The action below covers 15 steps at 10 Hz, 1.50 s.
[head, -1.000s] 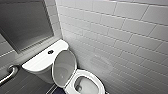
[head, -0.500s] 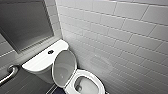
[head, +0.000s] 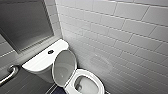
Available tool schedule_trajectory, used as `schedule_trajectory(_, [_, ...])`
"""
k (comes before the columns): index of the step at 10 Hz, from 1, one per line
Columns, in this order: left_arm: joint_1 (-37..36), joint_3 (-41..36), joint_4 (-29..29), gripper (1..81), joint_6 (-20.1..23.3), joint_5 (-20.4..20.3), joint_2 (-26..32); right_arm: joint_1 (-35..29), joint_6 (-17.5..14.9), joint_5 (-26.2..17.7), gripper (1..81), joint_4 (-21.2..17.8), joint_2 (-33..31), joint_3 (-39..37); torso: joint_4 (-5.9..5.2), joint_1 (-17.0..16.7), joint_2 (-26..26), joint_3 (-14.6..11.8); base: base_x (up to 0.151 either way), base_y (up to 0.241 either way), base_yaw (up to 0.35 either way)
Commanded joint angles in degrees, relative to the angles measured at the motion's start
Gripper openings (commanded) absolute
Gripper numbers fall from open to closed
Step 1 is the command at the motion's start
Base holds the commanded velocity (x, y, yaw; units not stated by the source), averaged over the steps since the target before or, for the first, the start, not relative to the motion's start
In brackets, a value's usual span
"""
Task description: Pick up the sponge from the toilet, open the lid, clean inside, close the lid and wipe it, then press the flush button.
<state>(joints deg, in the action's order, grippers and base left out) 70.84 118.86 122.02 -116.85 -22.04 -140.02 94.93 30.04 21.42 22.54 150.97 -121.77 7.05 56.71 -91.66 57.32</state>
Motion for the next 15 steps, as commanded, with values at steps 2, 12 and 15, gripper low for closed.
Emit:
schedule_trajectory(2, [-0.1,4.9,1.1,81.1,1.0,0.5,-3.0,2.1,-0.1,-3.0,1.0,1.6,2.3,-5.0,0.00,-4.6,7.3,-6.0,0.000,0.000,0.000])
schedule_trajectory(12, [3.1,15.6,1.3,81.1,1.0,0.9,-11.3,1.9,-0.2,-3.2,1.0,1.7,8.3,-13.7,0.00,-16.7,25.5,-18.9,0.000,0.000,0.000])
schedule_trajectory(15, [3.9,19.5,2.3,81.1,0.9,1.0,-13.8,1.7,-0.2,-3.2,1.0,1.9,9.9,-16.1,0.00,-19.9,30.6,-20.0,0.000,0.000,0.000])
